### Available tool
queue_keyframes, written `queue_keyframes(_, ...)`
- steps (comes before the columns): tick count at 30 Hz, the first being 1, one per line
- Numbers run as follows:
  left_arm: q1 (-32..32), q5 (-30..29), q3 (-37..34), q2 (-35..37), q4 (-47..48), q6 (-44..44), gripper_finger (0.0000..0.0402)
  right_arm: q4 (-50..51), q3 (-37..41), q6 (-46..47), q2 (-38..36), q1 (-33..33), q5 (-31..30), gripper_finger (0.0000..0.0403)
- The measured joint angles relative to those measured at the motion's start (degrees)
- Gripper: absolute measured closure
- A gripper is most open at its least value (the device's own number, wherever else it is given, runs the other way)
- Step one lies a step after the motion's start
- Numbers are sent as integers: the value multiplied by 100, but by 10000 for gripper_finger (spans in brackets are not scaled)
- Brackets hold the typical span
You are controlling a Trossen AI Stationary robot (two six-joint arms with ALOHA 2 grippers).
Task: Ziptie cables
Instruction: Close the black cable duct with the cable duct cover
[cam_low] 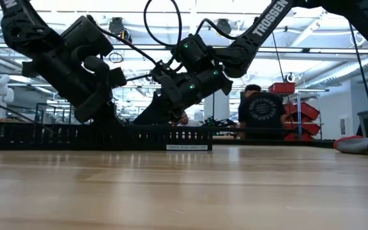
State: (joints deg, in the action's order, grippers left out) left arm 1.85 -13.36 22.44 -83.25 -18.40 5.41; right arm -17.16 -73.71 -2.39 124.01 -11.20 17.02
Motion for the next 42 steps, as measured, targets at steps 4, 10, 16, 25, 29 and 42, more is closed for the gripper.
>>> queue_keyframes(4, 2, 5, -15, 230, 197, -32, 146, 67, -7, -2, 7, 2, -26, 403)
queue_keyframes(10, 2, -12, -5, 598, 543, -139, 128, 85, 0, -4, 7, 2, -33, 403)
queue_keyframes(16, 0, 12, 7, 730, 1110, -110, 118, 82, 2, -4, 7, 2, -37, 403)
queue_keyframes(25, 0, 45, 7, 838, 1726, 460, 118, 80, 7, -4, 7, 2, -42, 403)
queue_keyframes(29, 0, 30, 7, 838, 1749, 464, 118, 80, 9, 2, 7, 2, -39, 403)
queue_keyframes(42, -2, -63, -4, 838, 1613, 323, 176, 33, 20, 17, 7, 0, -40, 403)
